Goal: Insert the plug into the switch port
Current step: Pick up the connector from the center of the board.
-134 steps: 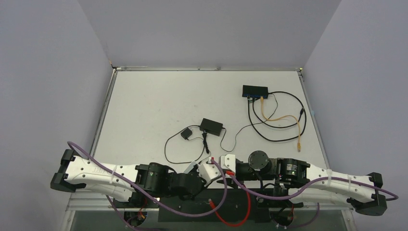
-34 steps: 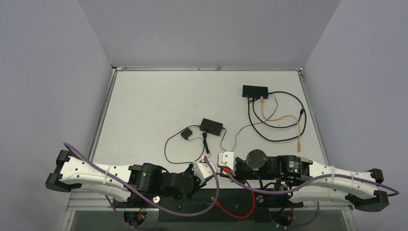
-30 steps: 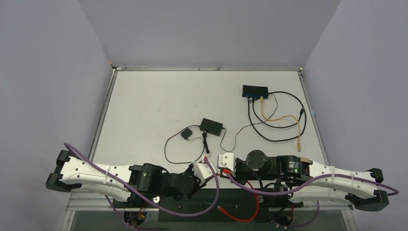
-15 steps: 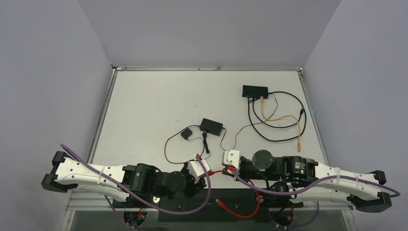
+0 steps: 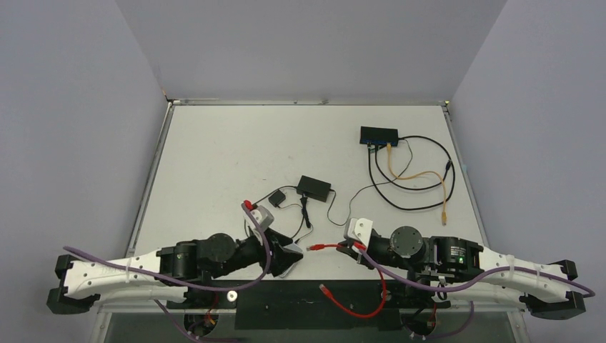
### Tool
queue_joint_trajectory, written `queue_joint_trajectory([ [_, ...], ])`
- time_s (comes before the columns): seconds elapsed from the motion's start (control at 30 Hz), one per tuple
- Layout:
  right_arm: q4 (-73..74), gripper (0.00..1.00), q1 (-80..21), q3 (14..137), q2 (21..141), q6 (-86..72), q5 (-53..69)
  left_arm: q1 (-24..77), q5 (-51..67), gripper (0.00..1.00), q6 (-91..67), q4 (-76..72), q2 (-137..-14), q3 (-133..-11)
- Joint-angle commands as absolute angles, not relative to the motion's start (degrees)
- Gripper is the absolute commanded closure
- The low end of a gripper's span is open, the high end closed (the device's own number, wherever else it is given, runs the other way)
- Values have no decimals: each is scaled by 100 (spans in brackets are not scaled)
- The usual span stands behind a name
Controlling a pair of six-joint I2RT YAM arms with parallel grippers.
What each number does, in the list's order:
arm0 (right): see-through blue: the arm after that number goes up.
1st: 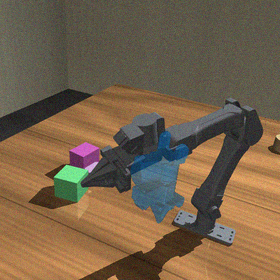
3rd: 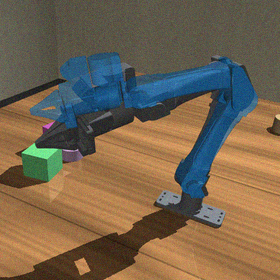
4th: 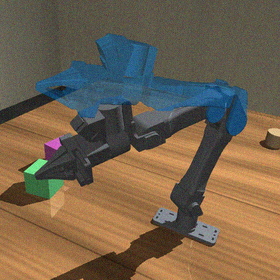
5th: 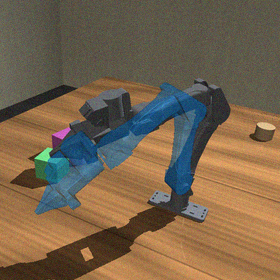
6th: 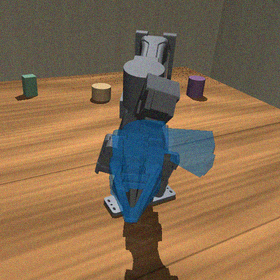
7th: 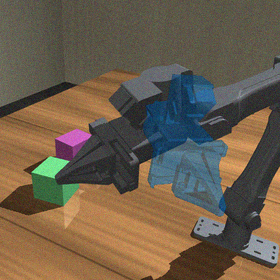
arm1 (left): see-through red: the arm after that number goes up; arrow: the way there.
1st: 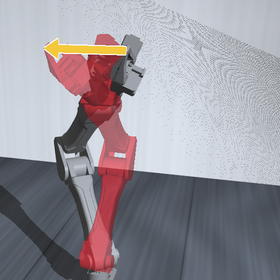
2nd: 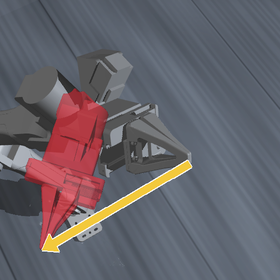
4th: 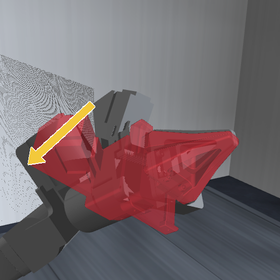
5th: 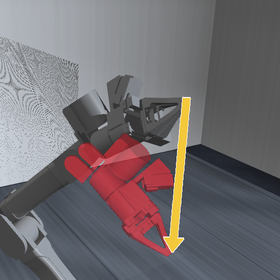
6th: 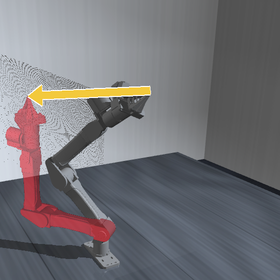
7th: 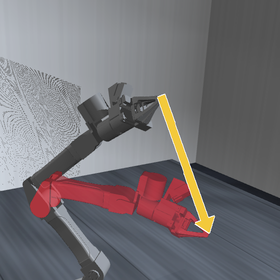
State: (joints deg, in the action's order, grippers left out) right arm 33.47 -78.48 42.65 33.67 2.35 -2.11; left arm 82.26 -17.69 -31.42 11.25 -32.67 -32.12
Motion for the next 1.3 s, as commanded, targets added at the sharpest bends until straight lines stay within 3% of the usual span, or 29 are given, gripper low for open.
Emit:
queue_joint_trajectory([
  [0.0, 2797, 100, -7897, 4210, 3346, 245, -598, 7261, -433, 45, -3916, -22, -2884, -2886],
  [0.2, 2298, 100, -7901, 4026, 3444, 255, -693, 6515, 664, 42, -4683, -943, -2895, -2473],
  [0.7, 1327, 100, -7901, 3678, 3542, 178, -880, 6001, 1477, 43, -5421, -1628, -2929, -2123],
  [0.87, 1268, 100, -7900, 3651, 3534, 161, -791, 5965, 1519, 47, -5441, -1640, -2926, -2080],
  [1.1, 1295, 100, -7901, 3613, 3523, 146, -685, 5889, 1596, 63, -5446, -1640, -2917, -2066],
  [1.27, 1349, 100, -7899, 3576, 3448, 110, -590, 5819, 1596, 66, -5422, -1588, -2887, -2080],
])
